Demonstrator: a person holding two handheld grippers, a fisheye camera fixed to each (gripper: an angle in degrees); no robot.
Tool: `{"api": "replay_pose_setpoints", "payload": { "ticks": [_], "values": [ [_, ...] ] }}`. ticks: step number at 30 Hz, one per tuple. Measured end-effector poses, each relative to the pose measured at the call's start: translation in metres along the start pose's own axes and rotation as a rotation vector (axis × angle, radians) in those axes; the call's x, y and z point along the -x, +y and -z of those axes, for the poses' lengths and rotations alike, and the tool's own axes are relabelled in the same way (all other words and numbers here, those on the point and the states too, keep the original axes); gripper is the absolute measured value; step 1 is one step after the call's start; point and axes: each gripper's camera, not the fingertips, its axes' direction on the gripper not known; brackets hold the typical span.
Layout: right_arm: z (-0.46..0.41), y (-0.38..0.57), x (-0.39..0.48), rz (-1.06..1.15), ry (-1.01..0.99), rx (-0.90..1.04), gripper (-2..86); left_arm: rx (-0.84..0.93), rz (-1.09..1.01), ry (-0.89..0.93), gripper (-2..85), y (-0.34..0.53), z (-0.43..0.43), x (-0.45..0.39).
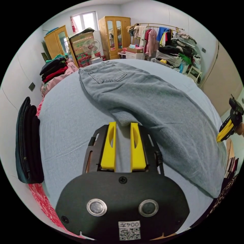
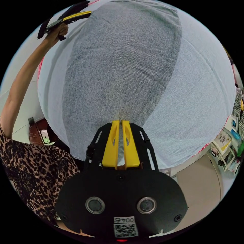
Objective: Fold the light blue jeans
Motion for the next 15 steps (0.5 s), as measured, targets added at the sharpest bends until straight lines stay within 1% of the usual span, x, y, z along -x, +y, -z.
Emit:
{"api": "replay_pose_setpoints", "payload": {
  "ticks": [2, 5, 8, 12, 15],
  "values": [
    [0.001, -0.003, 0.002, 0.004, 0.019, 0.009, 0.0, -0.017, 0.019, 0.039, 7.5, -0.006, 0.0, 0.003],
    [0.002, -0.007, 0.007, 0.017, 0.066, 0.03, 0.3, -0.025, 0.029, 0.092, 4.2, -0.011, -0.001, 0.006],
    [0.003, -0.013, 0.014, 0.033, 0.126, 0.059, 0.7, -0.027, 0.063, 0.076, 2.1, -0.017, 0.007, 0.01],
    [0.003, -0.019, 0.022, 0.049, 0.197, 0.085, 1.2, -0.031, 0.135, 0.018, 0.9, -0.022, 0.043, 0.028],
    [0.005, -0.02, 0.022, 0.036, 0.212, 0.083, 1.6, 0.13, 0.068, -0.087, 0.5, -0.016, 0.025, 0.033]
  ]
}}
